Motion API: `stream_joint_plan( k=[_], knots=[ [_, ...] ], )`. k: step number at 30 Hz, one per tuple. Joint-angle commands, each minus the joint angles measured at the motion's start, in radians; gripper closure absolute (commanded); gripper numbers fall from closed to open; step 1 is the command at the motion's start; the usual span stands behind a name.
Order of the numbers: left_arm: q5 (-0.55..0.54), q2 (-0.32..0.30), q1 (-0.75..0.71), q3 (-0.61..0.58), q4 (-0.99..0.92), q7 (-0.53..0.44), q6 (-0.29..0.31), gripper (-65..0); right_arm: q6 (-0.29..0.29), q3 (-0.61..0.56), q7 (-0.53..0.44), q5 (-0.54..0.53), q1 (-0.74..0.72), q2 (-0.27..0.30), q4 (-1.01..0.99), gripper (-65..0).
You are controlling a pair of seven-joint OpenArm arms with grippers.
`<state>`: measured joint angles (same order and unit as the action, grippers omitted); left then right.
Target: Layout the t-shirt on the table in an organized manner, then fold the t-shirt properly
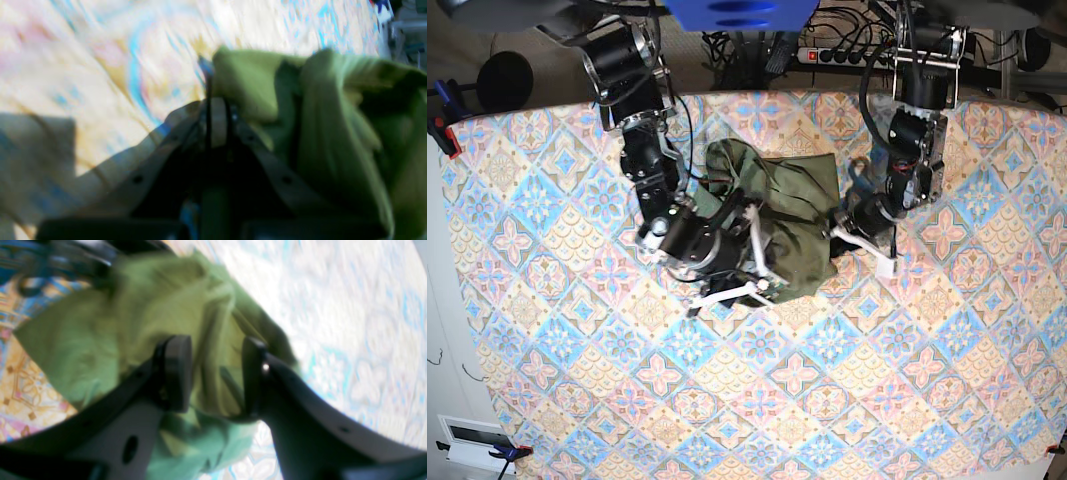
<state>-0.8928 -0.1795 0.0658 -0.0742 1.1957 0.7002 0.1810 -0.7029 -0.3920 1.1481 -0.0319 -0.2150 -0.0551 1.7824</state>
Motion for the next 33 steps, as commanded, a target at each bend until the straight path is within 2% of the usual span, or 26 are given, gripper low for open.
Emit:
stream_joint_plan(
  k=[1, 5, 9, 12, 17, 33],
  knots=[
    [-0.016, -0.004, -0.002, -0.006, 0.025, 0.032, -0.004, -0.7, 0.005, 0.032, -0.024, -0.027, -0.014, -0.01, 0.027, -22.8],
    [-0.016, -0.028, -0.011, -0.006, 0.048, 0.032, -0.004, -0.7, 0.005, 0.161, -0.02, -0.138, 0.047, 0.001, 0.078, -22.8],
    [-0.016, -0.028, -0.011, -0.006, 0.048, 0.032, -0.004, -0.7, 0.005, 0.301, -0.018, -0.259, 0.091, 0.064, 0.096, -23.2],
    [-0.016, -0.028, -0.011, -0.006, 0.045, 0.032, -0.004, -0.7, 0.005, 0.379, 0.042, -0.371, 0.099, 0.093, 0.092, -23.9],
    [-0.015, -0.027, -0.011, -0.006, 0.043, 0.032, -0.004, -0.7, 0.005, 0.451, 0.06, -0.466, 0.101, 0.117, 0.089, -32.0],
    [-0.015, -0.024, -0.011, -0.008, 0.043, 0.032, -0.004, -0.7, 0.005, 0.41, 0.06, -0.492, 0.093, 0.114, -0.085, -33.4]
  ],
)
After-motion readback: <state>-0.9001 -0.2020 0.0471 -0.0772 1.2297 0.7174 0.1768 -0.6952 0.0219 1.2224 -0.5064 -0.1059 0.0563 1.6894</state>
